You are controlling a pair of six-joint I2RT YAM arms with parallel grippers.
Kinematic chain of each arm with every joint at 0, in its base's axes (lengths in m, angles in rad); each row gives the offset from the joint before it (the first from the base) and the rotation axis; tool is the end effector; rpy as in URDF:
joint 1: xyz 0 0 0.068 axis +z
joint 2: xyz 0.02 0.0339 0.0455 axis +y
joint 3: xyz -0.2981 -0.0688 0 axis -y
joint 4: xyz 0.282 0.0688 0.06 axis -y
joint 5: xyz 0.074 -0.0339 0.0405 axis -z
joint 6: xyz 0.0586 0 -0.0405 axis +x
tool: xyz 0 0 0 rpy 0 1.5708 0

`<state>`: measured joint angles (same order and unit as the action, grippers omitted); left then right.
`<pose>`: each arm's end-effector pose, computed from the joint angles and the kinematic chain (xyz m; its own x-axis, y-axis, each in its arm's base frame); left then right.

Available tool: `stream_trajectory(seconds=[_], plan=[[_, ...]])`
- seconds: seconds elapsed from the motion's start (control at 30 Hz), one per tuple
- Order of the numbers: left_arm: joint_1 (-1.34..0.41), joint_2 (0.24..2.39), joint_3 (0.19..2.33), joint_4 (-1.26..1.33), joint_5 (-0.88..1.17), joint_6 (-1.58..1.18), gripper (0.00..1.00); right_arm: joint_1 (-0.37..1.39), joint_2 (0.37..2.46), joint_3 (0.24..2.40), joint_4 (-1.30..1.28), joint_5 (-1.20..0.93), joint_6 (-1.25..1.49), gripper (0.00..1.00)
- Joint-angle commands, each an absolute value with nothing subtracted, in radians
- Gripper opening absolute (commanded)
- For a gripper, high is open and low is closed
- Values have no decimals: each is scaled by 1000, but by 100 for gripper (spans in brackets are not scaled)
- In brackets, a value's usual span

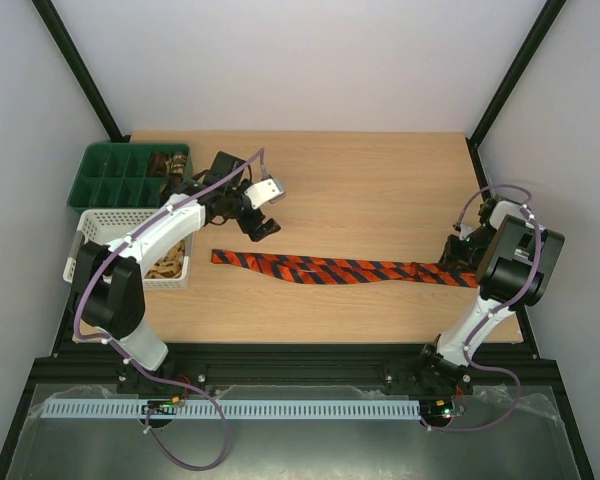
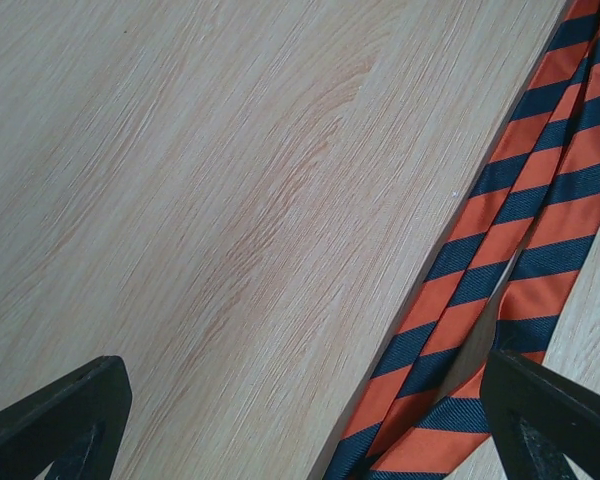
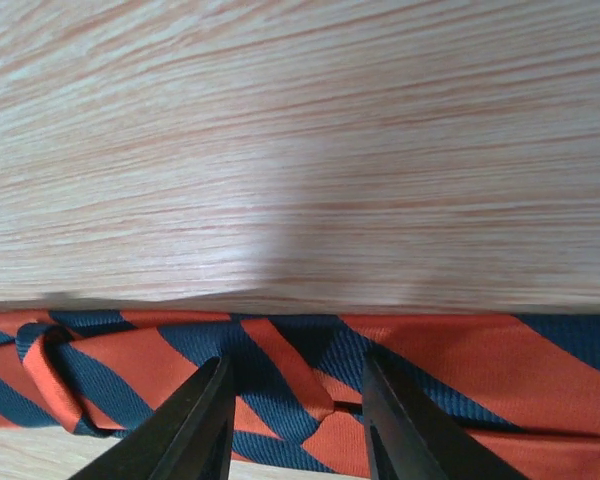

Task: Roll the ties
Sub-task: Adjust the tie at the center of the board.

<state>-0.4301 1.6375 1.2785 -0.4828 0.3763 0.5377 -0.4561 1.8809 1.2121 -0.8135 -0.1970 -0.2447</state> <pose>0.3642 -0.1908 0.2722 -0.2697 0.6478 -0.7125 0.8714 0.4791 0.1058 0.3471 -0.1575 0.1387 -0.9685 0.2105 -0.1330 0.1873 0.9679 0.1677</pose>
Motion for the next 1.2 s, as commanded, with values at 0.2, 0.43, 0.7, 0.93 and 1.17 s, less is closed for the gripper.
stream_trajectory(seconds=[0.2, 0.43, 0.7, 0.93, 1.17], plan=[[-437, 1609, 1259, -480, 379, 546, 99, -453, 1901, 1222, -811, -192, -235, 15], [-437, 1612, 1225, -502, 384, 571, 99, -454, 1868, 1251, -855, -197, -262, 1], [-472, 1607, 1195, -608, 461, 709, 99, -484, 1804, 1283, -876, -86, -315, 1], [-593, 1622, 1097, -586, 398, 811, 89, -526, 1821, 1290, -874, -80, -307, 1], [-642, 1705, 1112, -490, 413, 800, 66, -538, 1822, 1249, -848, -67, -311, 1]])
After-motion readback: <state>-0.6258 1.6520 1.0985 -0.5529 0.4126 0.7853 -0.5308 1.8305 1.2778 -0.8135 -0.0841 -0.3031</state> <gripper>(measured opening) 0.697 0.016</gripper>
